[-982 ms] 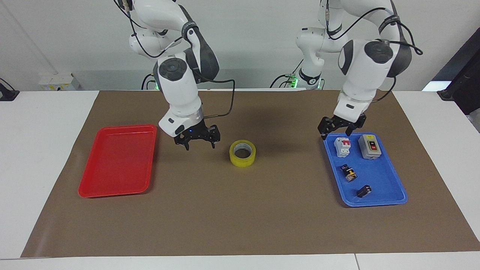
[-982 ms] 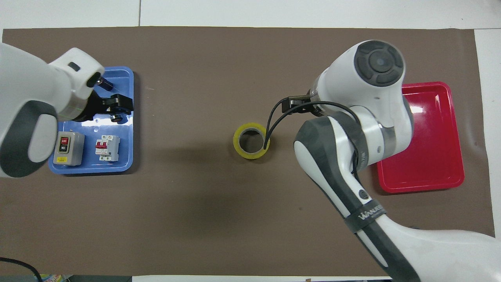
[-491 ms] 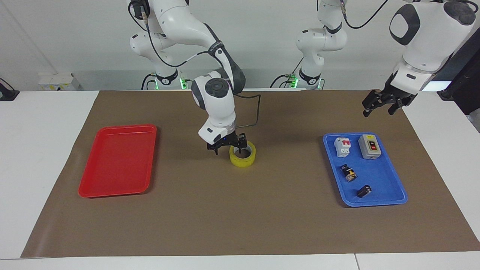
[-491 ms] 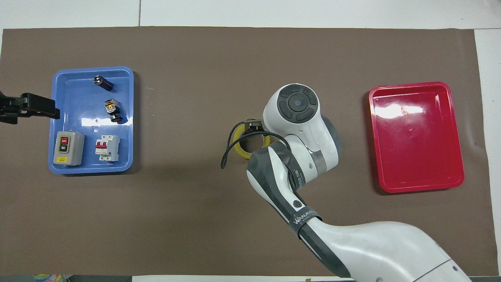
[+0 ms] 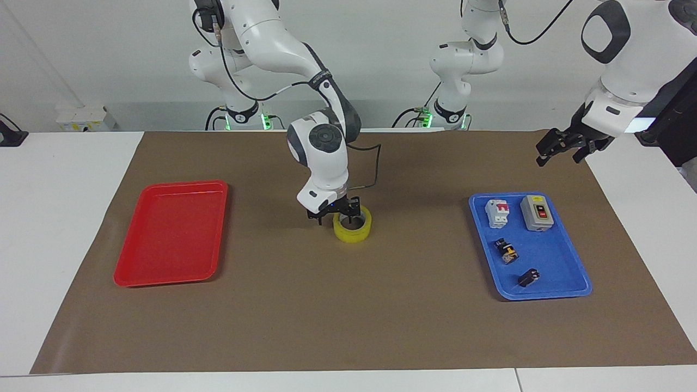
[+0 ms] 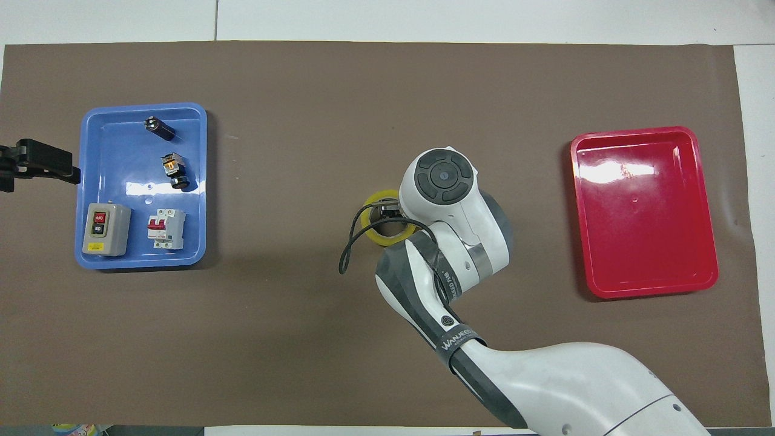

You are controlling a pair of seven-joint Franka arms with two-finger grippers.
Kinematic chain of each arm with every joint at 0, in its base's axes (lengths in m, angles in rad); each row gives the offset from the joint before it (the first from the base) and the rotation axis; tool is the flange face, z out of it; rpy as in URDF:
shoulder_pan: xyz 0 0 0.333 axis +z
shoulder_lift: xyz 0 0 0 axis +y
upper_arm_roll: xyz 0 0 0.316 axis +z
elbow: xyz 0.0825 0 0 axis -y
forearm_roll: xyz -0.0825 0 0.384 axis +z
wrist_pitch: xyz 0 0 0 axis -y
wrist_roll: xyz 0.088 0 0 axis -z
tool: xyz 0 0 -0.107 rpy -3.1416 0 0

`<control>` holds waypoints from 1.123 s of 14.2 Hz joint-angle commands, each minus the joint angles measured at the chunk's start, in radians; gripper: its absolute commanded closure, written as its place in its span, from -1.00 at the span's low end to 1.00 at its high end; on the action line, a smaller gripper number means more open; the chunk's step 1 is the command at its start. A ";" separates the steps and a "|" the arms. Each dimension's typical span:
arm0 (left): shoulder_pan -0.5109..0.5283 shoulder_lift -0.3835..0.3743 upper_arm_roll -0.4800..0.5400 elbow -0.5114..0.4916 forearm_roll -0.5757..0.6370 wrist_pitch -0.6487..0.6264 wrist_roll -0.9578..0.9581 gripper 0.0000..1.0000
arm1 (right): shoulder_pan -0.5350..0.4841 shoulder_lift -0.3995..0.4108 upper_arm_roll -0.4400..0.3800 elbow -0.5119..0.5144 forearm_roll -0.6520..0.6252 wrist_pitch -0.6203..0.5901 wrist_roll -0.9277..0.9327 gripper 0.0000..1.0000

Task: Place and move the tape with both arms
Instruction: 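Grasp the yellow tape roll with the right gripper and lift it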

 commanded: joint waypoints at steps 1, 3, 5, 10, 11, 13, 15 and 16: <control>0.008 -0.003 -0.005 0.002 -0.018 -0.018 0.019 -1.00 | 0.005 -0.037 -0.004 -0.056 0.008 0.033 -0.001 -0.59; 0.002 -0.006 -0.008 -0.001 -0.018 -0.024 0.015 -1.00 | 0.004 -0.037 -0.004 -0.060 0.008 0.037 -0.001 -0.25; 0.002 -0.027 -0.008 -0.016 -0.018 -0.003 0.015 -1.00 | 0.004 -0.038 -0.004 -0.063 0.008 0.035 -0.002 0.16; 0.002 -0.027 -0.008 -0.015 -0.016 -0.007 0.019 -1.00 | 0.004 -0.039 -0.004 -0.056 0.008 0.017 -0.004 1.00; 0.002 -0.029 -0.008 -0.016 -0.018 -0.012 0.015 -1.00 | -0.004 -0.039 -0.006 -0.033 0.001 -0.018 -0.005 1.00; 0.002 -0.027 -0.008 -0.015 -0.018 -0.004 0.015 -1.00 | -0.054 -0.037 -0.010 0.073 -0.011 -0.164 -0.071 1.00; 0.002 -0.035 -0.009 -0.016 -0.018 -0.027 0.015 -1.00 | -0.163 -0.084 -0.015 0.112 -0.011 -0.282 -0.210 1.00; 0.002 -0.047 -0.008 -0.016 -0.018 -0.050 0.015 -1.00 | -0.246 -0.121 -0.013 0.110 -0.011 -0.330 -0.335 1.00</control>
